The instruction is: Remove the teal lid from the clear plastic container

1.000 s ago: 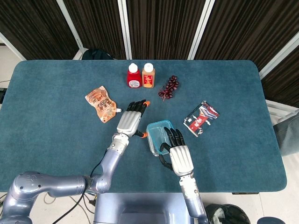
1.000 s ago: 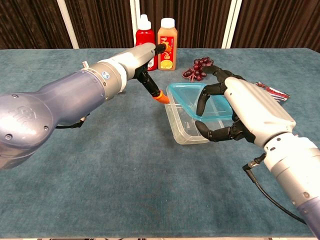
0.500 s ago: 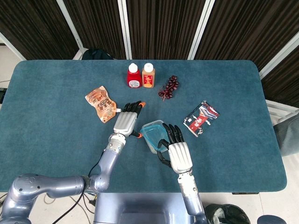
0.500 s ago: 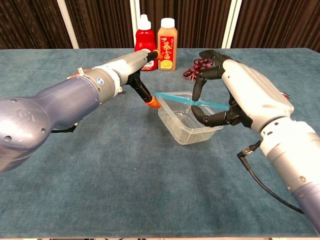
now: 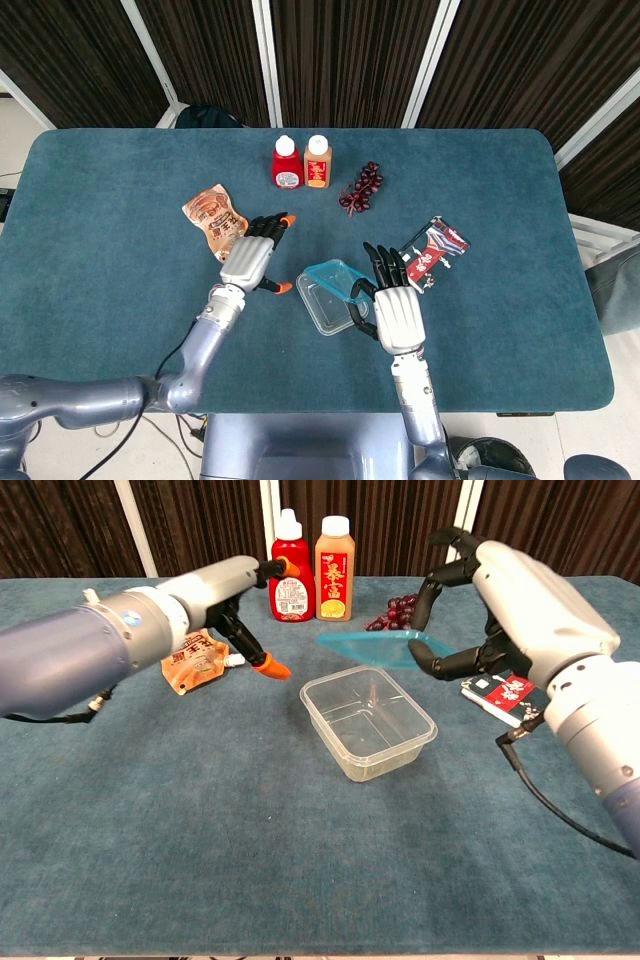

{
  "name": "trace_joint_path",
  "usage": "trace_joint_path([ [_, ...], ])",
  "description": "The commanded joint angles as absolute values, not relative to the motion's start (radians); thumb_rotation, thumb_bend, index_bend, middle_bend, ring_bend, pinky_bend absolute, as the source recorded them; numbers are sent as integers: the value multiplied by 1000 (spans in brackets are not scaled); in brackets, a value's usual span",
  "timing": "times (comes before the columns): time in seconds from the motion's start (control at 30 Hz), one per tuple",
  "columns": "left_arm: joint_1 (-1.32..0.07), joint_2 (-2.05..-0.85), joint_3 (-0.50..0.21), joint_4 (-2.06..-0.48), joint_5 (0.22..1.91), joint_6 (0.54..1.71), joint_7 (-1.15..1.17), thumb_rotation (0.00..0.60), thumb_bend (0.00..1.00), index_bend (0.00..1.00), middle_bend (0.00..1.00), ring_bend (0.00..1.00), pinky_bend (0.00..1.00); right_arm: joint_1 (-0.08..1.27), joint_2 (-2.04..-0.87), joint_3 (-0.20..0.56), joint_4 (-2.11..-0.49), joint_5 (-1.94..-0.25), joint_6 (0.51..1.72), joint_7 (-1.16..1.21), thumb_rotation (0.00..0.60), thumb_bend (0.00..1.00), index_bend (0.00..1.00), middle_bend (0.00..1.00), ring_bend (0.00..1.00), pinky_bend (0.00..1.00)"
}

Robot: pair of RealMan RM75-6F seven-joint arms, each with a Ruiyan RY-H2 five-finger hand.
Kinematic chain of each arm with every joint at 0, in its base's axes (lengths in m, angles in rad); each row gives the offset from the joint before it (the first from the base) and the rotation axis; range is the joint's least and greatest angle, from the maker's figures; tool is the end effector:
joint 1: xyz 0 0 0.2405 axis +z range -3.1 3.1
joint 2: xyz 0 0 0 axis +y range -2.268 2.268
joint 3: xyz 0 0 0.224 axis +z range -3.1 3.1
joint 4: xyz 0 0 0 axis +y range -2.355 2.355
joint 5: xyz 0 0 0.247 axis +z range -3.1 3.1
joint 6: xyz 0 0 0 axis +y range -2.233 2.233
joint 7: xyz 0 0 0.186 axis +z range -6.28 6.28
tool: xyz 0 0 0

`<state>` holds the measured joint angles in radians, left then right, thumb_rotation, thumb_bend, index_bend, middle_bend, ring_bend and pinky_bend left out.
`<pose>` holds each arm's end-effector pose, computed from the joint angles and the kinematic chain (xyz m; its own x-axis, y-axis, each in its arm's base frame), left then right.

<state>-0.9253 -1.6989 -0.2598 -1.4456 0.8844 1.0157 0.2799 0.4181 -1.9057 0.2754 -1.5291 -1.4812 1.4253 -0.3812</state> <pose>-0.0345 0.3831 -0.0913 0.1935 0.3019 0.9335 0.9450 -0.3132 -0.0946 -0.0517 -0.2972 -0.0434 0.0333 0.1072 0.9937 -0.9596 -0.2745 0.0618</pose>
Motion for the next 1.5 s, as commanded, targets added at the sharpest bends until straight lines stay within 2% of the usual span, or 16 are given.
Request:
trace_joint_path([
  [0.03,-894,-1650,-250,-1490,920,1026,255,600,2,0,0,0,0,423,-1888,289,-1542,-1474,1427,-390,600,603,718,96,0,0],
  [0.37,-828,-1528,-248,-1606,987,1070,219,600,2,0,0,0,0,405,-1770,317,-1599,-1452,1442,-421,600,603,718,96,0,0],
  [0.6,-766,-1437,-243,-1707,1033,1122,188,600,2,0,0,0,0,354,-1648,305,-1636,-1430,1463,-407,600,604,718,97,0,0],
  [0.9,-664,-1305,-201,-1823,1135,1195,129,600,2,0,0,0,0,288,-1530,280,-1616,-1389,1481,-350,600,603,708,98,0,0],
  [0.97,-639,-1278,-191,-1842,1157,1211,111,600,2,0,0,0,0,268,-1506,265,-1610,-1376,1482,-338,600,603,661,97,0,0],
  [1.07,-605,-1245,-175,-1867,1177,1231,87,600,2,0,0,0,0,244,-1474,235,-1598,-1376,1483,-331,600,596,489,76,0,0],
  [1.2,-555,-1203,-150,-1894,1209,1265,58,600,2,0,0,0,0,207,-1429,182,-1580,-1370,1474,-343,600,521,183,2,0,0],
  [1.3,-521,-1180,-125,-1900,1250,1284,30,600,2,0,0,0,0,181,-1402,151,-1581,-1357,1467,-345,600,478,39,0,0,0],
  [1.4,-483,-1160,-95,-1897,1300,1310,5,600,2,0,0,0,0,153,-1371,117,-1587,-1342,1459,-347,600,410,0,0,0,0],
  [1.5,-450,-1142,-66,-1892,1344,1332,-12,600,2,0,0,0,0,132,-1339,94,-1613,-1337,1456,-347,600,402,0,0,0,0],
])
